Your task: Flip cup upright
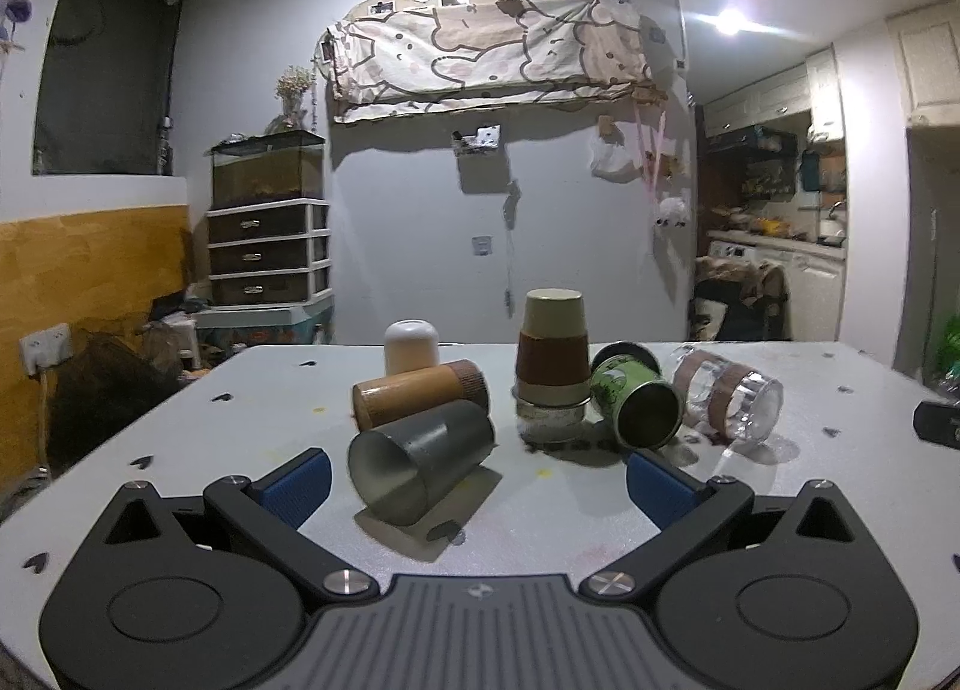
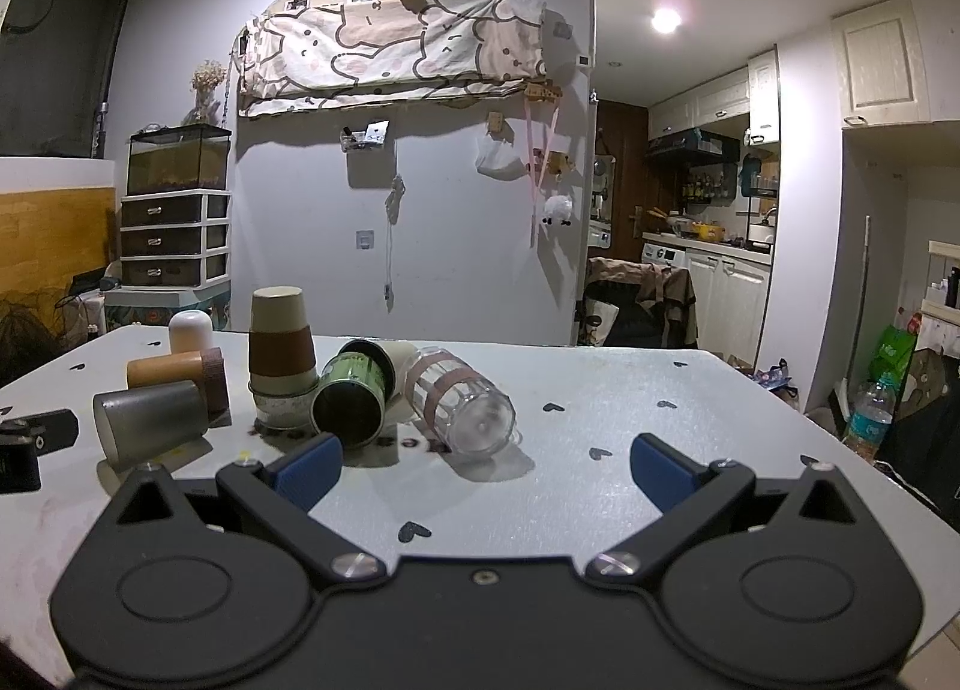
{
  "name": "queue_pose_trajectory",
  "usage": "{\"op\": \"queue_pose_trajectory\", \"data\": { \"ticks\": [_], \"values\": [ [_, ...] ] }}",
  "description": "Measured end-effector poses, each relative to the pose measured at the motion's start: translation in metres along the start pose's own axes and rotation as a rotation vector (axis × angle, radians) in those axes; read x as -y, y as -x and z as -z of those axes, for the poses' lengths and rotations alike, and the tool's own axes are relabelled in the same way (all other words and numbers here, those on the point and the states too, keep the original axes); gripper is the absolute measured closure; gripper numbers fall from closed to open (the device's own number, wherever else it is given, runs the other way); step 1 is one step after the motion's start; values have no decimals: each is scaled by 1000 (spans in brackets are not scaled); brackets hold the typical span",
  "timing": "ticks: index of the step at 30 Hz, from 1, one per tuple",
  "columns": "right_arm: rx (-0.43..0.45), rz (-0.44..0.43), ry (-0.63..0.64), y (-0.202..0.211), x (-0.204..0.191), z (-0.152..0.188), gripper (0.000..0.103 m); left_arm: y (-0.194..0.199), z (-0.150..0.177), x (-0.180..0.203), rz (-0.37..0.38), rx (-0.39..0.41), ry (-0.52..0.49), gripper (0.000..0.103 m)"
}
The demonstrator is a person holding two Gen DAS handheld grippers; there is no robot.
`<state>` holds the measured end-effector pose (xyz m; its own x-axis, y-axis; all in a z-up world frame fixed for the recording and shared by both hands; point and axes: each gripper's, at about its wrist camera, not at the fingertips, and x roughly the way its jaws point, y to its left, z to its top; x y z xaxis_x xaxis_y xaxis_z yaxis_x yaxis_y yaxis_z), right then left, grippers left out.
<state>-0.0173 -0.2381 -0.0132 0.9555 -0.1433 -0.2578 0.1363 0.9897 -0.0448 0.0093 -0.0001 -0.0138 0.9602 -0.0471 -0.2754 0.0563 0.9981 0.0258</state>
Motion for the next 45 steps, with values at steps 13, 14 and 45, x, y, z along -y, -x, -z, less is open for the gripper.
{"op": "queue_pose_trajectory", "data": {
  "ticks": [13,14,45],
  "values": [
    [-10,-17,2,-1,-8,3,0,-96,-48,-64,156,-47,-28,1],
    [-8,-19,2,0,-8,2,0,-106,-53,-65,165,-60,-42,1],
    [-20,-48,-24,-2,-5,0,0,-164,-1,-35,268,-408,-292,26]
  ]
}}
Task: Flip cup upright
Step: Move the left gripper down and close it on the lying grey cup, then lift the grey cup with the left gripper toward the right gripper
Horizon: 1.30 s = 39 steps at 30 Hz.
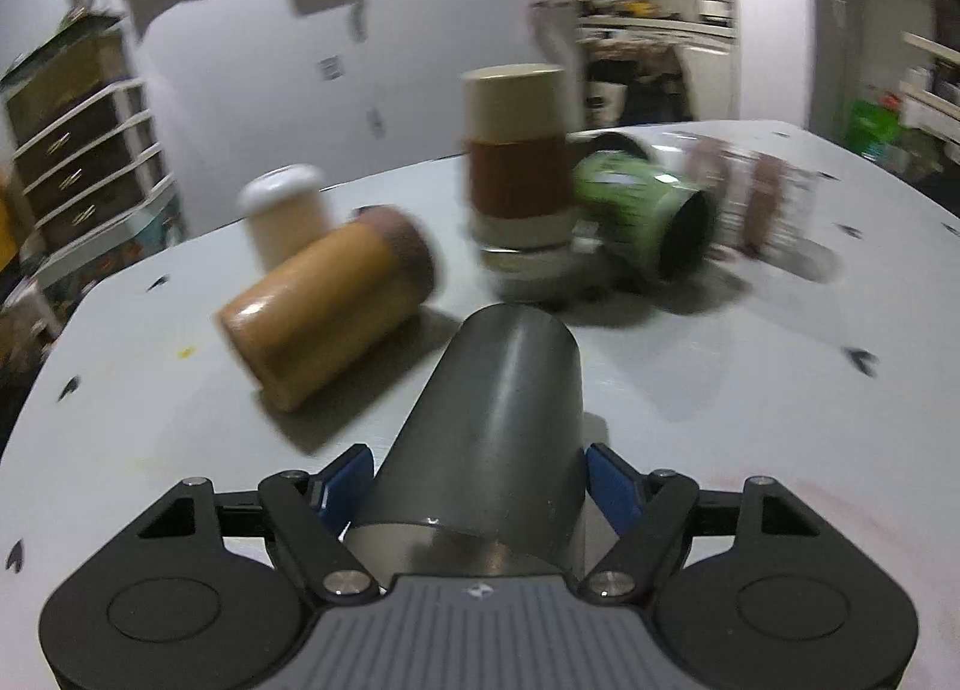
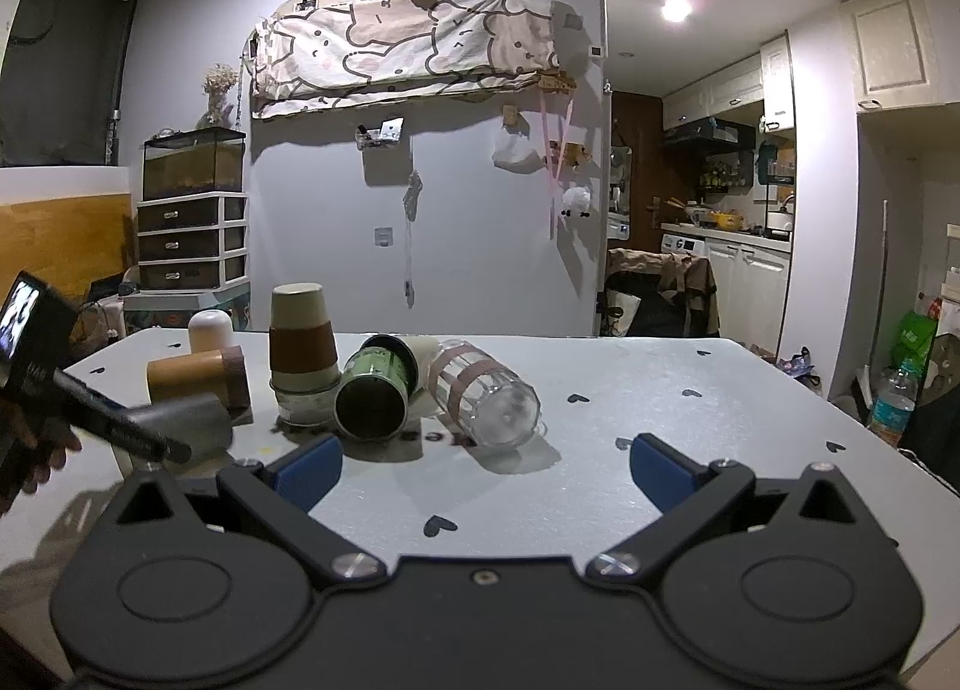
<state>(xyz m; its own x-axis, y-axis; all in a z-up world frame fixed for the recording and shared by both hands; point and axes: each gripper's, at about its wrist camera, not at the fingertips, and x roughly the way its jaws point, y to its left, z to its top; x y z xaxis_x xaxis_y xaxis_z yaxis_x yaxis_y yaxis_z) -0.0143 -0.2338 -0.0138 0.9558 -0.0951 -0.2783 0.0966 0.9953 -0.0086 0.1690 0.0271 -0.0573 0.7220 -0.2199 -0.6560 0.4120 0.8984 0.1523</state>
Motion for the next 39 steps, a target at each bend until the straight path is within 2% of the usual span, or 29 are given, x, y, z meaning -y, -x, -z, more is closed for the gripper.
{"op": "queue_pose_trajectory", "data": {
  "ticks": [11,14,18,21,22,24,32,39],
  "values": [
    [-1,3,-9,0,3,-1,0,57,33,103,229,79,-226,29],
    [-6,1,-14,-1,5,0,0,68,43,123,265,98,-278,29],
    [-23,-6,-24,-6,5,1,0,75,51,134,268,121,-302,29],
    [-42,-13,-29,-13,4,4,0,75,52,133,269,132,-286,27],
    [-48,-18,-28,-16,3,4,0,73,52,133,264,133,-281,24],
    [-65,-42,-15,-28,-1,2,0,74,53,131,240,147,-262,11],
    [-218,-156,26,-102,-32,1,0,86,75,114,228,159,-139,10],
    [-315,-168,65,-136,-51,17,1,91,93,94,220,172,-18,10]
  ]
}}
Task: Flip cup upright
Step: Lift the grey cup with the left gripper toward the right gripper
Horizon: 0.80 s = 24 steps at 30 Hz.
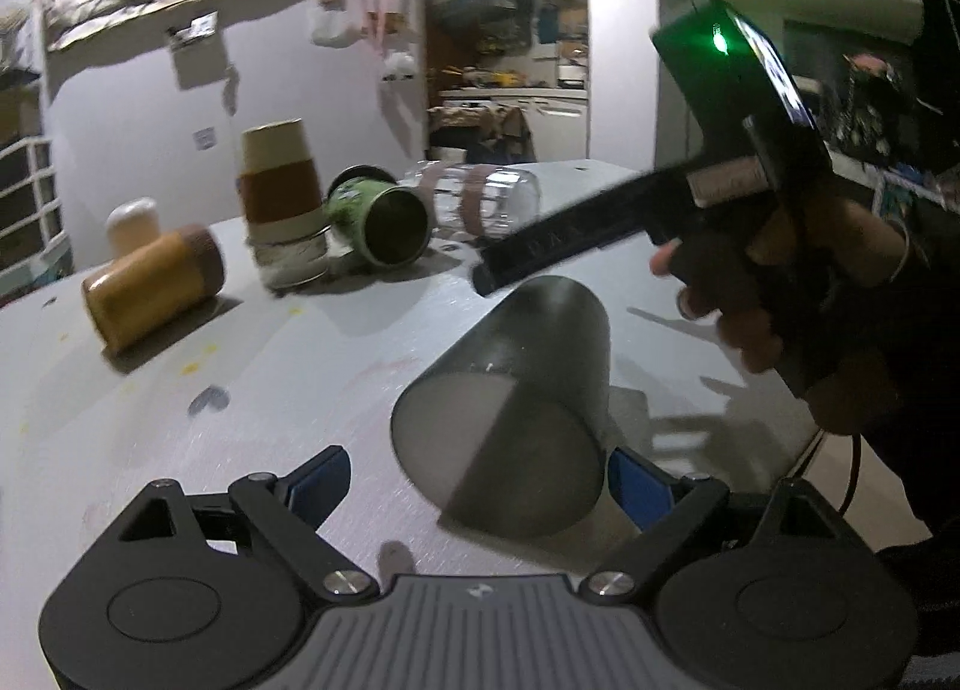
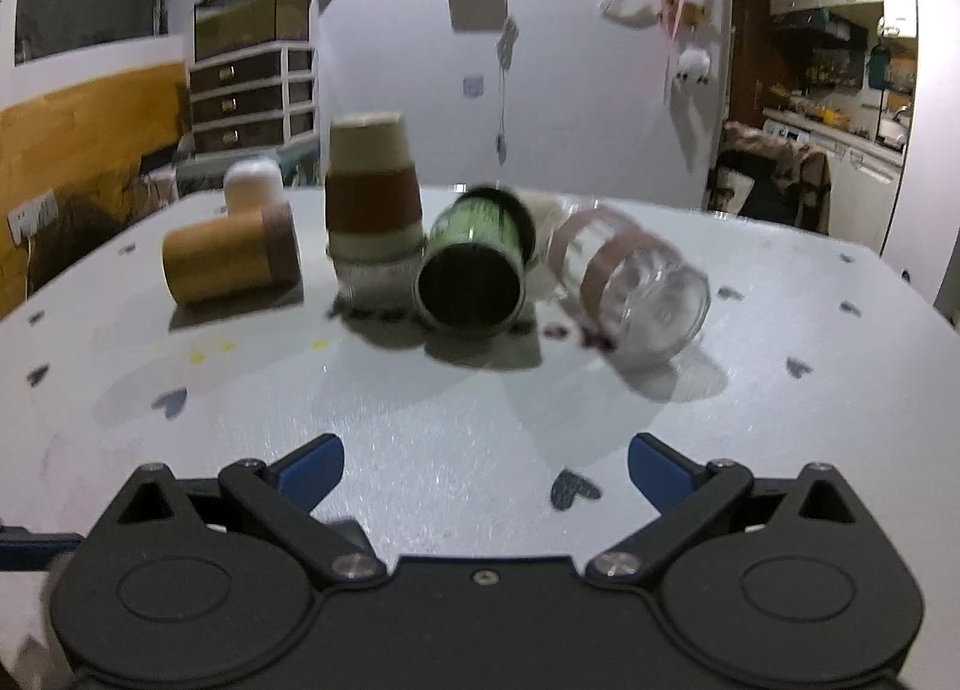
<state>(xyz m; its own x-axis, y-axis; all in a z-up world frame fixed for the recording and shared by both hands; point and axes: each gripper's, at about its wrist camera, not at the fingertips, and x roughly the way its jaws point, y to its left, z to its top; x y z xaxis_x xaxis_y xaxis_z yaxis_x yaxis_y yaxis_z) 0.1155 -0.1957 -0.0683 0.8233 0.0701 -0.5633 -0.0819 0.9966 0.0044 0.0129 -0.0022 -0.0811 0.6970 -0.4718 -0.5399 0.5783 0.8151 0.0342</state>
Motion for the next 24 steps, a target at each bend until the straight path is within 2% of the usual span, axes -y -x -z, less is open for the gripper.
{"op": "queue_pose_trajectory", "data": {
  "ticks": [4,8,11,15,19,24],
  "values": [
    [-30,14,-23,-1,11,12,1,2,5,-10,-27,15,58,10],
    [-45,12,-95,13,33,25,1,1,8,-20,-74,34,134,10],
    [-48,13,-117,26,41,37,1,-4,7,-26,-76,36,182,10],
    [-44,-72,-153,50,44,53,3,-11,3,-27,-82,46,214,10],
    [-28,-66,-130,68,35,62,4,-18,-1,-30,-105,49,256,10],
    [-35,-77,-146,70,37,66,4,-12,-6,-32,-63,75,330,10]
  ]
}}
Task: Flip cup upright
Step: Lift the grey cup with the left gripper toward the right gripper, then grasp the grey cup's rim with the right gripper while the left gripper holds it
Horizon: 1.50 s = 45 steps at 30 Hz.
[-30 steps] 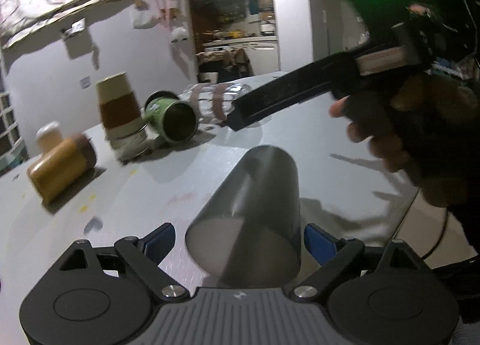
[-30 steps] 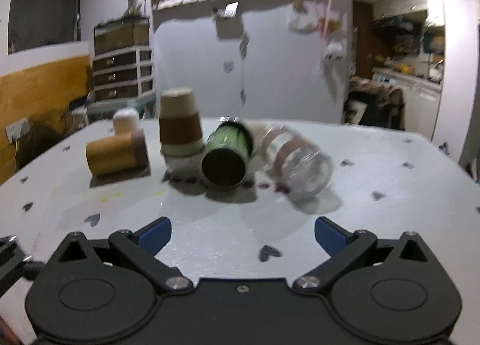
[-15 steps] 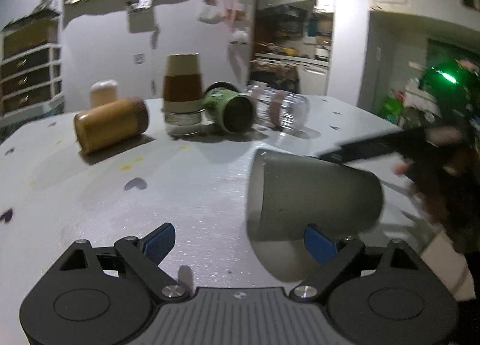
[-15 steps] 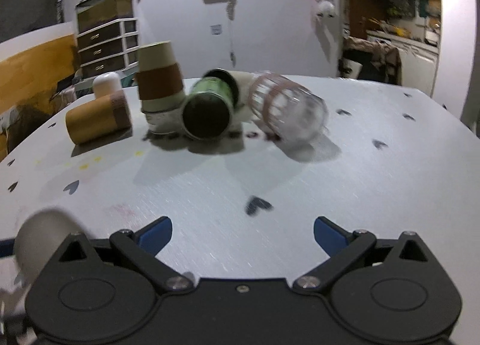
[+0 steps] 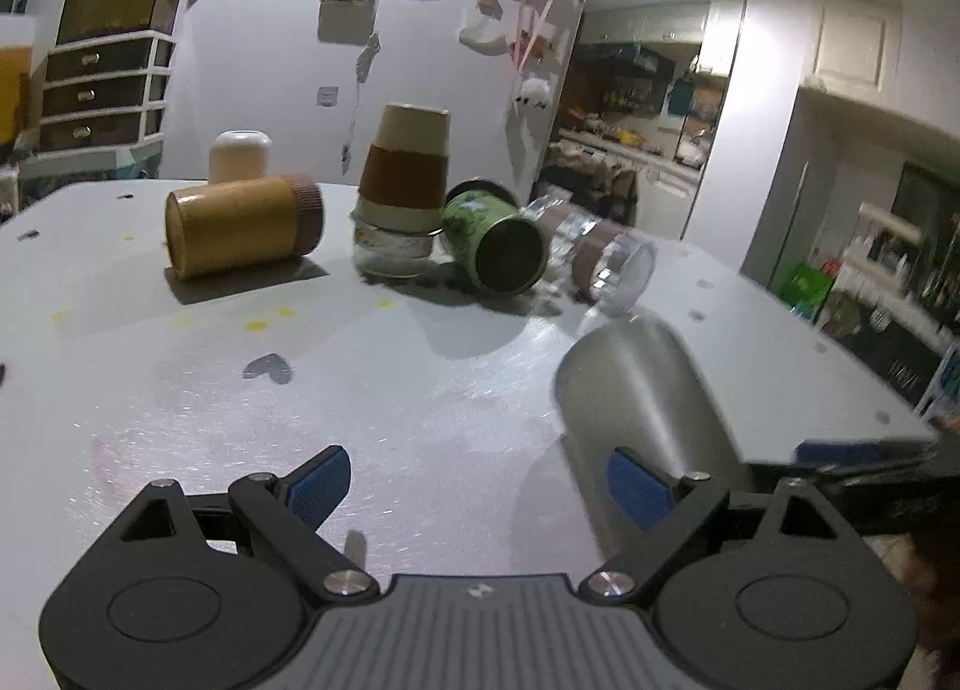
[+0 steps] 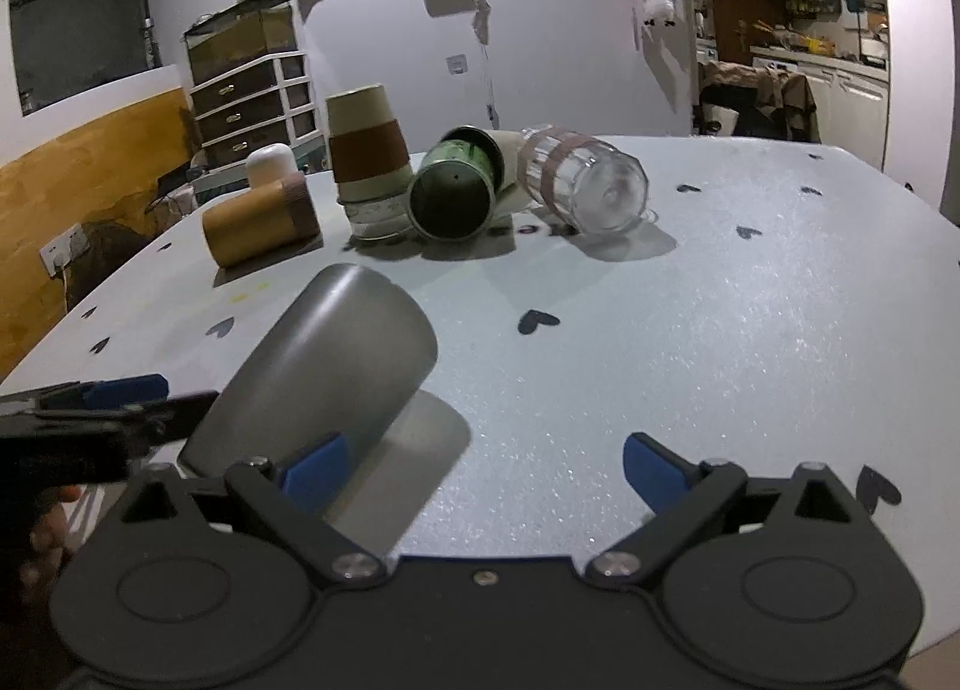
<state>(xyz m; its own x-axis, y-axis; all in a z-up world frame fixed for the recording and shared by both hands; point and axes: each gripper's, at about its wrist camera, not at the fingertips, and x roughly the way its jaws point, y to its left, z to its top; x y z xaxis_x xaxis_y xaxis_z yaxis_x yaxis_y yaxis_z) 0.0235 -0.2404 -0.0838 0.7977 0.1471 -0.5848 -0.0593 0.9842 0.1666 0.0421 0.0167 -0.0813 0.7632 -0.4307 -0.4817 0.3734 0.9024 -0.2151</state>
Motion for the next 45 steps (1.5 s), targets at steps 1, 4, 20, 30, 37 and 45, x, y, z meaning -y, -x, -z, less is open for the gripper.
{"op": "queue_pose_trajectory", "data": {
  "ticks": [1,4,20,30,37,45],
  "values": [
    [-3,2,-14,-2,2,0,4,3,-1,2,14,4,6,10],
    [-3,-14,-61,-3,9,-2,4,6,-5,12,59,-1,22,12],
    [-69,-229,-333,-19,37,-23,7,-14,0,45,204,-104,59,38],
    [-251,-360,-417,-74,21,-57,8,-10,1,45,207,-99,50,38],
    [-288,-357,-368,-86,8,-59,24,-4,6,48,214,-82,8,38],
    [-62,-242,-76,-22,-24,-64,25,0,14,58,250,-38,-58,39]
  ]
}}
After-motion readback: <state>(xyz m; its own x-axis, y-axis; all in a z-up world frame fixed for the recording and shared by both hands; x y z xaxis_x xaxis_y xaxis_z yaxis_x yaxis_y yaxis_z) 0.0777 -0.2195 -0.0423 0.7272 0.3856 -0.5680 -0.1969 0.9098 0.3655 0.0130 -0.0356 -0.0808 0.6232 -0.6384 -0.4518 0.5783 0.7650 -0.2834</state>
